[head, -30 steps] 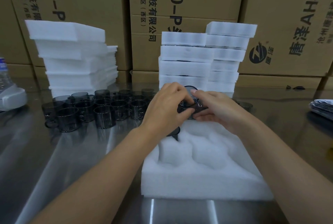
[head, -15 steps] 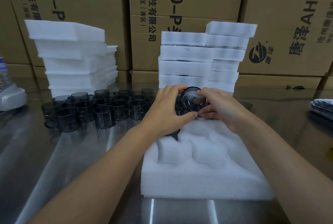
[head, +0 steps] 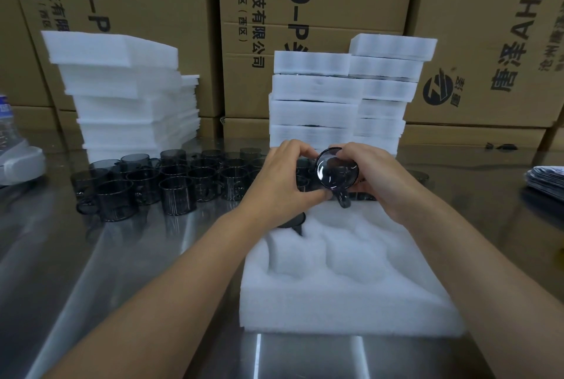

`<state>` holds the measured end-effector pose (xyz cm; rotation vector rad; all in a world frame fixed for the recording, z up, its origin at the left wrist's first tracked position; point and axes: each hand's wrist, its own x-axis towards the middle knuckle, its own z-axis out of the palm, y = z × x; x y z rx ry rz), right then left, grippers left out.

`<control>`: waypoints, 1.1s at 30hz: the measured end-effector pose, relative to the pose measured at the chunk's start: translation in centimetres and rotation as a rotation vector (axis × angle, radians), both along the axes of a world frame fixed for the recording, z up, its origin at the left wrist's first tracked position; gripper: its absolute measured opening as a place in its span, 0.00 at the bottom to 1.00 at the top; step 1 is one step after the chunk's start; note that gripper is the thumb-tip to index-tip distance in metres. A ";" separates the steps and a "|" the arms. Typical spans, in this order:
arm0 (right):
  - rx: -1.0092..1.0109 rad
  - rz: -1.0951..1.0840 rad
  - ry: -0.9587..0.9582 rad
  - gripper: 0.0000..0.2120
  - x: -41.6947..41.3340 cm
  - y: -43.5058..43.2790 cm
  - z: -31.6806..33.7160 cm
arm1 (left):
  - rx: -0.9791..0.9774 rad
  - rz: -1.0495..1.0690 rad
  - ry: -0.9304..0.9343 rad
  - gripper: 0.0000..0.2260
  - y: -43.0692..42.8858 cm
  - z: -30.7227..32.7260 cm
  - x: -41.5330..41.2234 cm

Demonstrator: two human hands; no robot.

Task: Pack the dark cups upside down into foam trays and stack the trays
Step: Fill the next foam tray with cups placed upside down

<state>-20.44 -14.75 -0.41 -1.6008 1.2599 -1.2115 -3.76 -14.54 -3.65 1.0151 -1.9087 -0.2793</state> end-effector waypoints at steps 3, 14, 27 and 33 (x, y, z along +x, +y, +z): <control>-0.008 0.012 0.011 0.10 -0.1 -0.2 -0.1 | 0.017 -0.003 0.018 0.22 -0.1 -0.1 -0.1; -0.045 0.046 0.034 0.06 0.0 0.3 -0.1 | -0.041 -0.037 -0.062 0.33 -0.2 -0.3 0.0; -0.035 0.043 0.005 0.13 0.0 0.6 0.2 | -0.038 -0.039 -0.068 0.26 -0.1 -0.1 0.0; -0.015 0.043 0.073 0.15 0.1 0.8 0.1 | 0.066 -0.032 -0.067 0.21 0.3 -0.1 -0.1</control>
